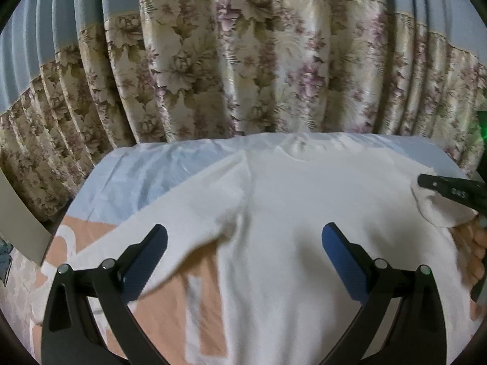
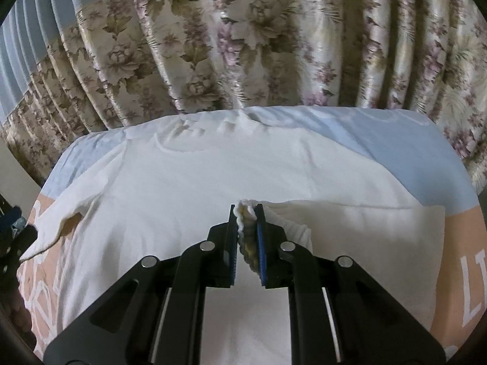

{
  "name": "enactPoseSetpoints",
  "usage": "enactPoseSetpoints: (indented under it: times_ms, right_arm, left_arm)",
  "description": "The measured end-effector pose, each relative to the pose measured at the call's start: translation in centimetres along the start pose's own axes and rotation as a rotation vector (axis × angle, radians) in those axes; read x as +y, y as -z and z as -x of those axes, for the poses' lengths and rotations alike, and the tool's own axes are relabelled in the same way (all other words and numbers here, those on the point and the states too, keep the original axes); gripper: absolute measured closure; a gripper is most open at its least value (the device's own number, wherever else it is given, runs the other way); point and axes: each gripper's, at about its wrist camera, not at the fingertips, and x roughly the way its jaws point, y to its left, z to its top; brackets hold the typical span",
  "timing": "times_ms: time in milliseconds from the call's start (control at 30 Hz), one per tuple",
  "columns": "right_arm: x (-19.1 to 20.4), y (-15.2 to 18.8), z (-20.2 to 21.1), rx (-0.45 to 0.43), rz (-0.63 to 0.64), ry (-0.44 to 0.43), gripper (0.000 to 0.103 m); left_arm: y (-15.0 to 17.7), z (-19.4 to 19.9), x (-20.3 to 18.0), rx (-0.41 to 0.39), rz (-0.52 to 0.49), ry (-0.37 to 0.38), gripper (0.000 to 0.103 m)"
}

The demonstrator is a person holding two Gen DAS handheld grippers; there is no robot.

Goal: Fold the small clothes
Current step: 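Lift the gripped side and fold it over the sweater body, then open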

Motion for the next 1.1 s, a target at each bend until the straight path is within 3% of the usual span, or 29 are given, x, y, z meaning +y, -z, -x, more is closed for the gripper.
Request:
enactPoseSetpoints:
  times_ms: [400, 1100]
  right_arm:
    - [6.5, -3.2, -4.3, 0.010, 0.066, -0.049, 0.092]
    - [18.0, -5.1, -10.7, 0.065, 0.169, -0.188, 0.094]
  left_arm:
    - [-1.8, -4.2, 3.2, 0.011, 0.018, -0.027, 0.002]
    - [-0.6, -6.4, 8.8, 0.033, 0.064, -0.089, 0.002]
